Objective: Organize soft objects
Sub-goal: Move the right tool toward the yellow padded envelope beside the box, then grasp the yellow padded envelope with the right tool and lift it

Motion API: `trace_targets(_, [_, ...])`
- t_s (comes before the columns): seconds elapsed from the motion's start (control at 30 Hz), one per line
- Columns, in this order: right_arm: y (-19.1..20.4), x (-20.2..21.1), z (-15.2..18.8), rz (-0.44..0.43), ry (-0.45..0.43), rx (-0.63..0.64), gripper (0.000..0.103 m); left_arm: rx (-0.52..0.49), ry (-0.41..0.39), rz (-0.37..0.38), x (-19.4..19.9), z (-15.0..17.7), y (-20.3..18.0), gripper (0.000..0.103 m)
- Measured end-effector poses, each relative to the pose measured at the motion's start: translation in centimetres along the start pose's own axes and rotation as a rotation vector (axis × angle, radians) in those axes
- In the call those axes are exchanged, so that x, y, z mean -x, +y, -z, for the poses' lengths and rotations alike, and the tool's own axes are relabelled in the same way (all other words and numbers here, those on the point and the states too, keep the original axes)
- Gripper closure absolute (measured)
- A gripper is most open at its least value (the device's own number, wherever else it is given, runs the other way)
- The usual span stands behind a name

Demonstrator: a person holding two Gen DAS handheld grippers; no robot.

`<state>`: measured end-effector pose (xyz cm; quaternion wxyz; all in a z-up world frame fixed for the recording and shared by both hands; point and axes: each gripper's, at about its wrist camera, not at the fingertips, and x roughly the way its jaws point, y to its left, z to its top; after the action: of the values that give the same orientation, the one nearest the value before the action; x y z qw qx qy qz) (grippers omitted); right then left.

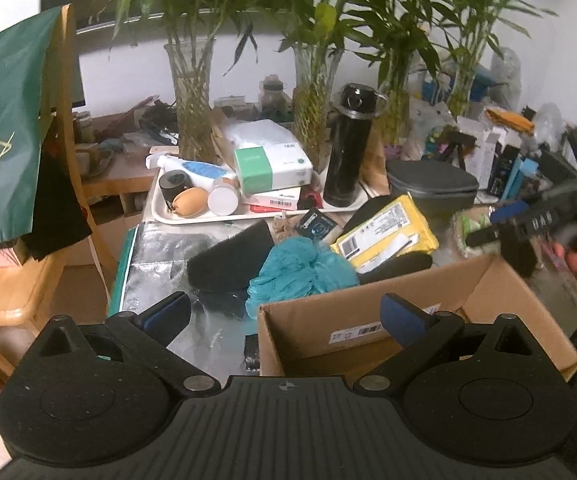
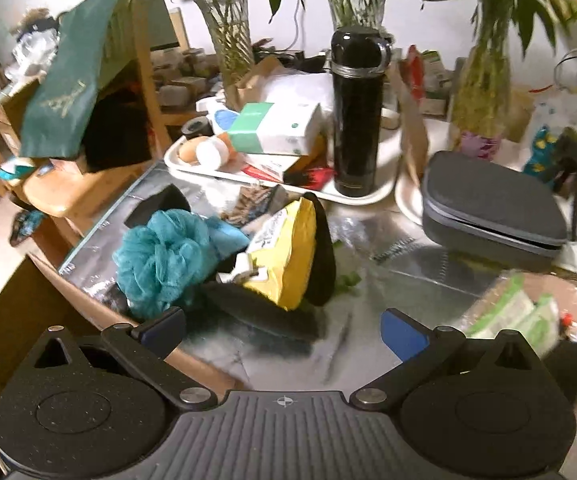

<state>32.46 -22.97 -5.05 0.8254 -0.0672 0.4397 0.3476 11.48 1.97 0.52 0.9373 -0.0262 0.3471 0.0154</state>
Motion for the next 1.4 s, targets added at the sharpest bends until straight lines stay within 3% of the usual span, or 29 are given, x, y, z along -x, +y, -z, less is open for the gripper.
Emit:
trace_targets(0.13, [-0.7,-1.4,-0.9,-0.086,-0.014,-0.029,0.002,-0.007,0.001,-0.005,0.0,0.4,0.1,0.0])
trace_targets(0.2, [-1.2,-2.4,-1.3,-0.13,-0.011,-0.054,0.013,-0.003,0.001,-0.004,0.0,0.6,0.3,0.0])
trace_targets(0.47, [-3.2,-6.7,-2.1,-0.193,0.045,-0.188,0.037,0.036,0.015,0.0,-0.2,1.2,1.4,0.0])
trace_targets(0.73, [-4.7,-9.9,-2.6,-0.192,0.049,-0.349,0.038,0.039,0.032,-0.033,-0.7,1.6,1.8,0.0])
trace_targets(0.97, [-4.9,-12.7,-3.0,-0.195,0.117,-0.377,0.044,-0.019,0.025,-0.067,-0.8,1.7,1.1,0.0])
trace_targets(1.13, [-4.7,-14.2,-3.1,-0.206,0.185,-0.367,0.055,-0.051,0.015,-0.089,-0.9,1.7,0.7,0.0])
trace_targets(1.4, [-3.1,-12.5,-3.4,-0.182,0.143,-0.255,0.066,0.008,0.015,-0.064,-1.0,1.3,1.6,0.0])
